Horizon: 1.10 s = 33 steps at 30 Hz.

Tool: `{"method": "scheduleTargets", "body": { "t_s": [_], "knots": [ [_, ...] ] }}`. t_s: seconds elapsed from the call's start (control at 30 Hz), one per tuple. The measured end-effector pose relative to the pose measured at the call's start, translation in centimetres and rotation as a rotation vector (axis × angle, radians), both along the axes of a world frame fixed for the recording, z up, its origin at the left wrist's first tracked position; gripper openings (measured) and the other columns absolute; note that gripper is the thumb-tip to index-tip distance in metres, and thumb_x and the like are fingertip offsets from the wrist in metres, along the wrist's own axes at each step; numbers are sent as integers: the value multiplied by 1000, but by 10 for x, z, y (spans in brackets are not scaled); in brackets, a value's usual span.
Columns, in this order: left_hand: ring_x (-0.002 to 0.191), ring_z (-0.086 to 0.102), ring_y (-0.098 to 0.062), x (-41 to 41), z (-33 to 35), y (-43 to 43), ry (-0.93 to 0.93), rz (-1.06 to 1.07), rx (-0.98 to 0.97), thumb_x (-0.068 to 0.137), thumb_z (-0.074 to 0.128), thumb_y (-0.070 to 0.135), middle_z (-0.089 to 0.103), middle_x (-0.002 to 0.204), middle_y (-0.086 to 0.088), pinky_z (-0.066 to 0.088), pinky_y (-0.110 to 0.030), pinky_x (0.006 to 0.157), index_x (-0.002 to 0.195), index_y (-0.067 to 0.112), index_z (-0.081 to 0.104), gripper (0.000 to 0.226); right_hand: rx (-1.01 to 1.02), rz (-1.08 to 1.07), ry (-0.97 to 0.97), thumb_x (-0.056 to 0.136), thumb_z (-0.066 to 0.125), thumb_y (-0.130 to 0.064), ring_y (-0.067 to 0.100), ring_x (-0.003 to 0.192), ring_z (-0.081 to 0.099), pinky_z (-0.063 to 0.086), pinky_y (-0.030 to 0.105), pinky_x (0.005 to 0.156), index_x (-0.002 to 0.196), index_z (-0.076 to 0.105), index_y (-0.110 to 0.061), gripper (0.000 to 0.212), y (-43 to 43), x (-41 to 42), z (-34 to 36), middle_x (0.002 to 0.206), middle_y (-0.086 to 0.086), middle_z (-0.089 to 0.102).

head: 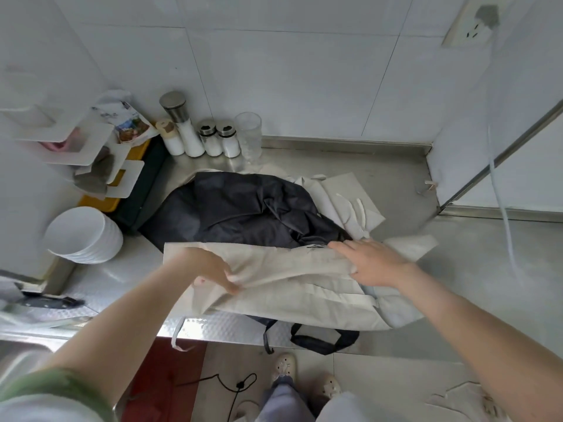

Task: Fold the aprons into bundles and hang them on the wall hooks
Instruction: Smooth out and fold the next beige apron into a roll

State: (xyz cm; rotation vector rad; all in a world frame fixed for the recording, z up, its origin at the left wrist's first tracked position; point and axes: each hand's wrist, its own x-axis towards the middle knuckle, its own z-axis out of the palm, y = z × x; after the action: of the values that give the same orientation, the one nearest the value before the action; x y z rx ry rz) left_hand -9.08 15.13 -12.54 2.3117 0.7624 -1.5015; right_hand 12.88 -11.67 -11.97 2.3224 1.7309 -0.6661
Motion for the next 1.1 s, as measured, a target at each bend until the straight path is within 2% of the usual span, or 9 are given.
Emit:
{"method": "scheduleTargets", "body": {
  "t_s": [0.07, 0.17, 0.3, 0.4, 0.53, 0.7, 0.87, 0.93, 1.1],
  "knots": [
    [112, 57, -25, 2, 0, -6, 3, 281, -90, 83, 36, 80, 58, 124, -4, 43, -39, 102, 129, 24, 54, 74, -103, 33, 70, 89, 57, -47, 20, 129, 41, 33, 31, 102, 149, 16, -38, 74, -5, -5, -10, 140, -8, 42],
    [119, 52, -27, 8, -17, -5, -374, 188, 102, 98, 31, 58, 56, 126, -3, 40, -39, 103, 125, 21, 57, 53, -307, -25, 240, 78, 56, -71, 11, 128, 40, 35, 32, 104, 146, 16, -50, 82, -15, -7, -23, 137, -15, 42],
    [126, 38, -26, 19, -44, 0, -583, -112, 342, 103, 36, 32, 42, 138, -4, 32, -38, 105, 140, 26, 40, 39, -88, -555, 562, 96, 45, -51, 10, 103, 56, 46, 28, 91, 144, 28, -46, 52, -23, -7, -28, 108, -10, 56],
    [128, 36, -23, 30, -57, -5, -535, -182, 343, 104, 32, 33, 42, 139, -1, 26, -37, 104, 142, 28, 38, 39, -75, -697, 242, 102, 32, -30, 24, 70, 61, 52, 33, 65, 138, 37, -23, 37, -17, 4, -39, 88, 4, 61],
    [119, 40, -20, 37, -68, -6, -494, -234, 364, 104, 30, 34, 50, 125, 2, 28, -35, 98, 131, 27, 49, 34, -199, -819, 253, 101, 31, -26, 23, 38, 57, 53, 37, 50, 113, 44, -13, 22, -15, 9, -52, 69, 13, 64],
    [122, 38, -21, 31, -66, 3, -357, -378, 533, 98, 40, 22, 48, 128, 1, 28, -37, 99, 125, 27, 51, 30, 68, -711, -31, 101, 40, -27, 34, 91, 62, 46, 37, 66, 109, 48, -9, 21, -10, 14, -55, 106, 17, 64],
    [128, 34, -24, 24, -62, 12, -234, -336, 619, 95, 43, 25, 44, 136, -1, 22, -40, 105, 132, 31, 49, 37, 392, -950, 220, 97, 49, -27, 27, 94, 58, 38, 31, 73, 112, 55, -12, 22, -2, 27, -41, 100, 8, 63],
    [124, 40, -23, 38, -58, 4, -334, -311, 592, 95, 43, 26, 47, 133, -2, 28, -38, 101, 129, 26, 49, 35, 516, -1049, 104, 97, 48, -25, 30, 99, 55, 37, 33, 76, 120, 52, -9, 28, -5, 33, -31, 102, 14, 62],
    [107, 51, -27, 88, -61, -44, -755, -232, 200, 102, 33, 23, 54, 116, -8, 40, -36, 89, 119, 12, 50, 27, 149, -1227, 118, 100, 42, -32, 38, 110, 54, 41, 35, 88, 117, 57, 3, 42, -25, 53, -29, 115, 25, 59]
  ]
}}
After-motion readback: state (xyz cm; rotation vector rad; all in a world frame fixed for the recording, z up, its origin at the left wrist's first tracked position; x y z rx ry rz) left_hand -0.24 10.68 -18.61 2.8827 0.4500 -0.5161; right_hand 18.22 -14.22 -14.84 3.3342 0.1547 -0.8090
